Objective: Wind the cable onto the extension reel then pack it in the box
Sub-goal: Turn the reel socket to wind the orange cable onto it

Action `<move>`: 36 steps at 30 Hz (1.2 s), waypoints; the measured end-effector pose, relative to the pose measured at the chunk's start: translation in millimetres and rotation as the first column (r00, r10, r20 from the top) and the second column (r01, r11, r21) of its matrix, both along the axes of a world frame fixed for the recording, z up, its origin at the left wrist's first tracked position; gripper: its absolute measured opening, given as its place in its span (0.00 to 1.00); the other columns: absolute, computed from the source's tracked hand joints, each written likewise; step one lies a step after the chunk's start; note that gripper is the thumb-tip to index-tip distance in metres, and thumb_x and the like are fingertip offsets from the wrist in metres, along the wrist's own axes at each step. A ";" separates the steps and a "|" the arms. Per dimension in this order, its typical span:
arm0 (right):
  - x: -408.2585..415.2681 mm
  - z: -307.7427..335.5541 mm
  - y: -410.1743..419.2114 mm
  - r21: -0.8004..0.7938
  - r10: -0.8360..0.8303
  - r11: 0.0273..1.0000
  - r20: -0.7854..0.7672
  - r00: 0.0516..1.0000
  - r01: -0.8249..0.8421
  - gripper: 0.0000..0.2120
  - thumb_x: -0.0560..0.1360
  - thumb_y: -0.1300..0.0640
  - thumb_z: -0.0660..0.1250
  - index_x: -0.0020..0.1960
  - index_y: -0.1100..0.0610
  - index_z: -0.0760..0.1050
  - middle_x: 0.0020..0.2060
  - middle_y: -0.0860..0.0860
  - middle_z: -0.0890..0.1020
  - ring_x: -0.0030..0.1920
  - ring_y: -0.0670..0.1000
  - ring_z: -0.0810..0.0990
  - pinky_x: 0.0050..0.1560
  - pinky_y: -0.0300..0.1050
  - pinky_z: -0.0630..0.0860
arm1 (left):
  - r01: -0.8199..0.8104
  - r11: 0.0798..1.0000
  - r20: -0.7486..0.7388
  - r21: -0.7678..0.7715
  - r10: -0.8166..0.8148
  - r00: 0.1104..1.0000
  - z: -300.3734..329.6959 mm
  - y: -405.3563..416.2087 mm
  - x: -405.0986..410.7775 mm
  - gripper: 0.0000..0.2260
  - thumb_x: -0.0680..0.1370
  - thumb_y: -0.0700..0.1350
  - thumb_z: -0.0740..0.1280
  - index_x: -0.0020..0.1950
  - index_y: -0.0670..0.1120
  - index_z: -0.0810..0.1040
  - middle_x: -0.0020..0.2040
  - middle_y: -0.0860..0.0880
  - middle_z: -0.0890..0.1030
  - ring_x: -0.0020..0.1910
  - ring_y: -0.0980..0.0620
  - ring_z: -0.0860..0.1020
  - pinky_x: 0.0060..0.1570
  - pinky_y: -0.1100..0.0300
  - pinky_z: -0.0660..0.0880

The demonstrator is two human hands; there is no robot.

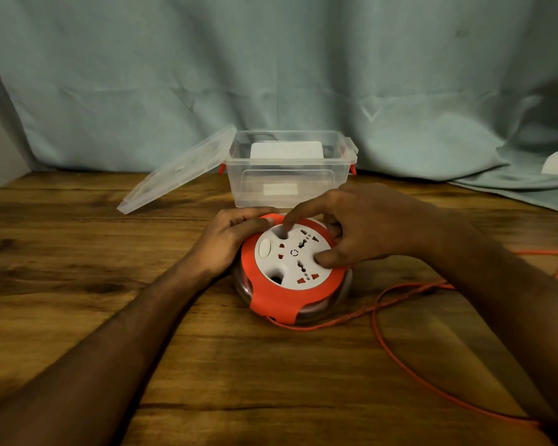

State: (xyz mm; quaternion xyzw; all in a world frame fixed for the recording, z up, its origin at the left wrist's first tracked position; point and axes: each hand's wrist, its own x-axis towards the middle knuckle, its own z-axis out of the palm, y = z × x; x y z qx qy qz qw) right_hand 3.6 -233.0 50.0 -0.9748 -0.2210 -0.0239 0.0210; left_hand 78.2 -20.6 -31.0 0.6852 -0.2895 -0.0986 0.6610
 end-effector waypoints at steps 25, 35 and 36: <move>-7.0 3.0 10.6 -0.187 -0.046 0.980 0.099 0.994 0.064 0.31 0.62 0.25 0.68 0.62 0.36 0.74 0.44 0.38 0.68 0.46 0.43 0.67 0.44 0.44 0.64 | -0.016 0.999 -0.031 -0.031 0.015 0.999 0.3 2.0 0.6 0.12 0.81 0.35 0.63 0.56 0.44 0.85 0.51 0.42 0.87 0.49 0.46 0.86 0.49 0.58 0.82; -5.3 0.1 15.7 -0.181 -0.080 0.980 0.054 0.995 0.088 0.31 0.62 0.23 0.67 0.57 0.40 0.75 0.46 0.40 0.74 0.46 0.45 0.72 0.45 0.46 0.72 | -0.032 0.998 -0.014 -0.055 0.031 0.999 0.2 1.5 0.7 0.11 0.80 0.35 0.64 0.56 0.42 0.85 0.53 0.40 0.87 0.50 0.45 0.85 0.52 0.55 0.81; -5.8 -0.5 16.3 -0.178 -0.081 0.980 0.063 0.995 0.091 0.30 0.61 0.23 0.67 0.55 0.41 0.75 0.46 0.41 0.75 0.45 0.45 0.72 0.44 0.45 0.71 | -0.037 0.998 -0.016 -0.058 0.036 0.999 -0.3 2.0 1.4 0.11 0.80 0.34 0.64 0.56 0.42 0.85 0.52 0.40 0.87 0.51 0.45 0.85 0.53 0.55 0.81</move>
